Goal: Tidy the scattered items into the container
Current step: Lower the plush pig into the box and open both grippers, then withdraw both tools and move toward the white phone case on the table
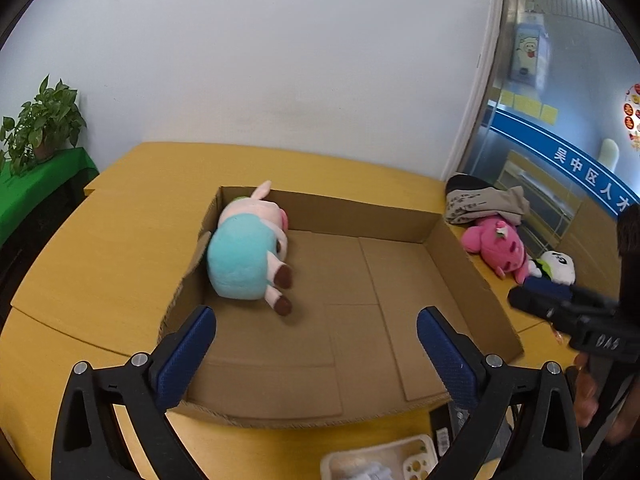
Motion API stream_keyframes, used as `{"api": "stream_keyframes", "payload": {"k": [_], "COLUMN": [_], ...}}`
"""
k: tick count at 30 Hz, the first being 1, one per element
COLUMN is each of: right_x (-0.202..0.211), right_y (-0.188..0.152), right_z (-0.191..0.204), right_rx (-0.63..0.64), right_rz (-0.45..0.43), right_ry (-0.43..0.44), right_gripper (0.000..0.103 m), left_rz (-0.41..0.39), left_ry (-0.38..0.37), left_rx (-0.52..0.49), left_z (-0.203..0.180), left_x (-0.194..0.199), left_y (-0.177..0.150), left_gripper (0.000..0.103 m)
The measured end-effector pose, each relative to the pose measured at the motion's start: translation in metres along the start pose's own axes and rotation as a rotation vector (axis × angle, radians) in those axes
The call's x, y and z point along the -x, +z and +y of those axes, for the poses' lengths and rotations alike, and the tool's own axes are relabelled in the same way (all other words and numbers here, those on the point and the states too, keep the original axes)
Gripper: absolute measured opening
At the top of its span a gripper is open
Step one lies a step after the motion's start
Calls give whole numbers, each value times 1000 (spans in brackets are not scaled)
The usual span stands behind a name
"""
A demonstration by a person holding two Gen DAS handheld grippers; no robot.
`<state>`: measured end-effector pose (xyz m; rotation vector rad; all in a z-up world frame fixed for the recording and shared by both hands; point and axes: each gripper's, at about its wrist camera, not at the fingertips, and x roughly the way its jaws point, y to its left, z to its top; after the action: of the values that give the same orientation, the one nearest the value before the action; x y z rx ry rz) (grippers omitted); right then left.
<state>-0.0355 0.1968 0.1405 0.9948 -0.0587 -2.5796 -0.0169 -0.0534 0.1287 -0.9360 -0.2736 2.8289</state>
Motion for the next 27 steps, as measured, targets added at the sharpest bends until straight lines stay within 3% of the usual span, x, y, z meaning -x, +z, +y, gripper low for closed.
{"api": "stream_keyframes", "payload": {"k": [8,18,27], "right_x": [13,29,27], "right_y": [-47,-55,-61], "right_z": [-3,3,13], "right_rx": [-56,-2,35], "right_rz": [41,13,25], "right_ry": [-59,-134,-122], "right_gripper": [80,80,80], "left_rz": [6,-7,1], "left_ry": [-28,-33,-40], "left_rx": [-33,-68,-71], "left_z": [-24,-41,-42], "left_x": [19,28,25], "left_y": [-26,-33,-37], "left_gripper": [102,102,102]}}
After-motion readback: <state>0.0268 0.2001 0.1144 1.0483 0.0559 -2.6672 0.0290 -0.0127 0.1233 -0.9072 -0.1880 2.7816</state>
